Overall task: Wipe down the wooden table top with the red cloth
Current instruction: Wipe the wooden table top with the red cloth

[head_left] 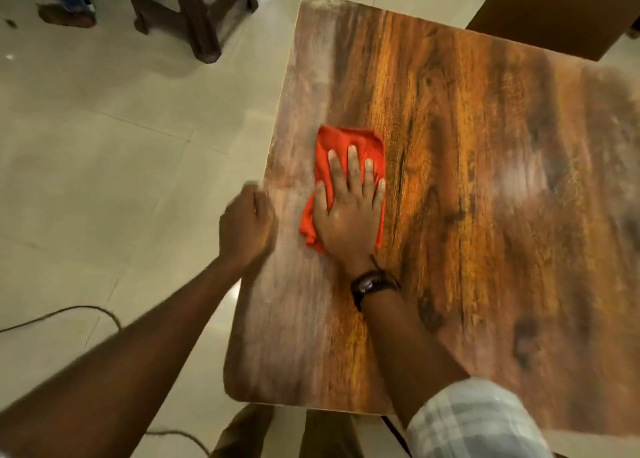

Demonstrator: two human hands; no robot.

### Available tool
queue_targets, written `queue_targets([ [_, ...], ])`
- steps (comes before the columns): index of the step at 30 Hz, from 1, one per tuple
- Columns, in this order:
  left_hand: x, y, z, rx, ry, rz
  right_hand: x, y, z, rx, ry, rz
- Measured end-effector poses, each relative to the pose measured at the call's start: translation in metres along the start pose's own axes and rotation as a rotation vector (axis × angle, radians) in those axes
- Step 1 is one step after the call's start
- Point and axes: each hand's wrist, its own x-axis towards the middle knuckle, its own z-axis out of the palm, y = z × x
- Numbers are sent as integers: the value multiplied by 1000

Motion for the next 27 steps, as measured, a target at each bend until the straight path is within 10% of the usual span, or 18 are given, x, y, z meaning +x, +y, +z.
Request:
queue_targets([
  [8, -61, -10, -10, 106, -7, -52, -189, 2, -32, -22, -61, -23],
  [27, -59, -20, -3, 99, 108, 16, 12, 0, 3, -41, -22, 112],
])
